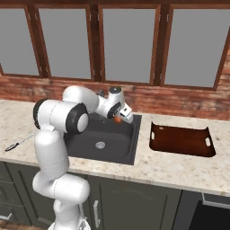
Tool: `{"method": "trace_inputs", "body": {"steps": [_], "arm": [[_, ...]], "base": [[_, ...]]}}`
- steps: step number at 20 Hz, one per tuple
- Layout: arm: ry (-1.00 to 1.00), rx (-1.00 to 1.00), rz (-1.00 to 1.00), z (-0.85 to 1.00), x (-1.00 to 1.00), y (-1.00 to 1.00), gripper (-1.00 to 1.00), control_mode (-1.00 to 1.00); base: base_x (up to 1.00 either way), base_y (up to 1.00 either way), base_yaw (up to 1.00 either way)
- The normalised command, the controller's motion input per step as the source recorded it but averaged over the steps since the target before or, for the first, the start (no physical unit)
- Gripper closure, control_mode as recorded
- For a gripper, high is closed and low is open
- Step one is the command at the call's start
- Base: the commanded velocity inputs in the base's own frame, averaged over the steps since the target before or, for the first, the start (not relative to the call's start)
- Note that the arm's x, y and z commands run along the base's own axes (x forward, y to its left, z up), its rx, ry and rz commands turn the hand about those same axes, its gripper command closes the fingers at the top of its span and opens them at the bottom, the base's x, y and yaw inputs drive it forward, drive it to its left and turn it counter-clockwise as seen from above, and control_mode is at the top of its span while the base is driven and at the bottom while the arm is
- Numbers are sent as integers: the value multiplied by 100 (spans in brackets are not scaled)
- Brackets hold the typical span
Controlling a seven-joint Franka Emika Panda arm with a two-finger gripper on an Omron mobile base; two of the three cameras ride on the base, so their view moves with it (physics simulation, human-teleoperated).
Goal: Pick up all produce items and place them in the sink. Turn on the sink faucet to wash them. Then turn the sink off and put them in the tray.
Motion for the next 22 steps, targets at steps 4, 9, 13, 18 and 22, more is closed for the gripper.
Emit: {"method": "trace_inputs", "body": {"steps": [4, 9, 13, 18, 22], "arm": [[0, 0, -11, 67, -27, -34, 100, -100], [0, 0, -12, 50, -13, -42, 100, -100], [0, -1, -13, 25, -1, -58, 100, -100], [4, 0, -17, 1, -7, -70, 100, -100], [5, 0, -16, 0, -19, -67, 100, -100]], "base": [[0, 0, 0], [0, 0, 0], [0, 0, 0], [0, 0, 0], [0, 0, 0]]}}
